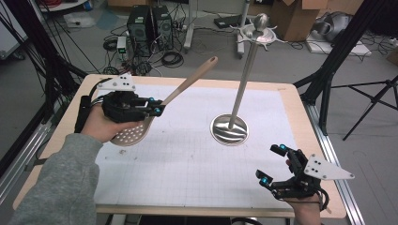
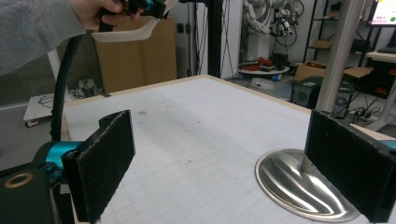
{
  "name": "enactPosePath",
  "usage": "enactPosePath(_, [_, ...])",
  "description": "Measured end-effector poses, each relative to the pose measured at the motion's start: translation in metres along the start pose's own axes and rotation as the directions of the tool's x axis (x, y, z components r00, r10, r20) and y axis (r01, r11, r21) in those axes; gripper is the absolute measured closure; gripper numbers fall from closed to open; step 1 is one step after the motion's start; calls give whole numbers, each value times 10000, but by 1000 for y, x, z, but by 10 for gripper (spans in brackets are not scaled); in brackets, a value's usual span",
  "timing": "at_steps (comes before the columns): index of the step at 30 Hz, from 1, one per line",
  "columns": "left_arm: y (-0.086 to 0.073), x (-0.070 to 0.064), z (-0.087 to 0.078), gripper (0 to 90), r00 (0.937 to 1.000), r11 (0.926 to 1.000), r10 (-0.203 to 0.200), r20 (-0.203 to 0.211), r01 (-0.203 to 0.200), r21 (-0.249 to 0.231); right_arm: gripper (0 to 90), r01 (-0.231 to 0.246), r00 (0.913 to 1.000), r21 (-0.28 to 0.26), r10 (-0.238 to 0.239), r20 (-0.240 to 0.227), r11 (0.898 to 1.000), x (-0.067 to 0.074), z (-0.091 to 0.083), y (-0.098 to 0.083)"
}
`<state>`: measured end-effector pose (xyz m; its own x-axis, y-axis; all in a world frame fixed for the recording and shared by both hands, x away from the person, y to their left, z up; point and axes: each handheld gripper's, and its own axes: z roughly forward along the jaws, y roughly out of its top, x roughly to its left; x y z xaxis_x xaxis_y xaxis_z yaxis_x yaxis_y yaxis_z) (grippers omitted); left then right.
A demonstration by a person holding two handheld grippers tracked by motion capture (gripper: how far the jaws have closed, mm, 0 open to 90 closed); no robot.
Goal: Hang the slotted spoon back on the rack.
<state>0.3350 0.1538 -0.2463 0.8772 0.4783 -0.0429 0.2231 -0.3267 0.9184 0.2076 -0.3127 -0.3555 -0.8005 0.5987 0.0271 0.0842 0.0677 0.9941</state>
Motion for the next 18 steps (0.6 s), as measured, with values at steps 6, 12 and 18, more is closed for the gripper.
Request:
enactPosePath(6, [11, 0, 1, 779, 9999, 9998, 127, 11, -127, -127, 74, 2, 10000, -28, -2, -5, 10000, 0, -1, 0])
enactPosePath(12, [22, -2, -1, 779, 9998, 9991, 211, 67, -209, -365, 74, -9, 10000, -27, 9, 6, 10000, 0, -1, 0])
enactPosePath(18, [30, -5, 0, 779, 9995, 9981, 290, 126, -282, -548, 74, -58, 10000, -22, 58, -19, 10000, 0, -1, 0])
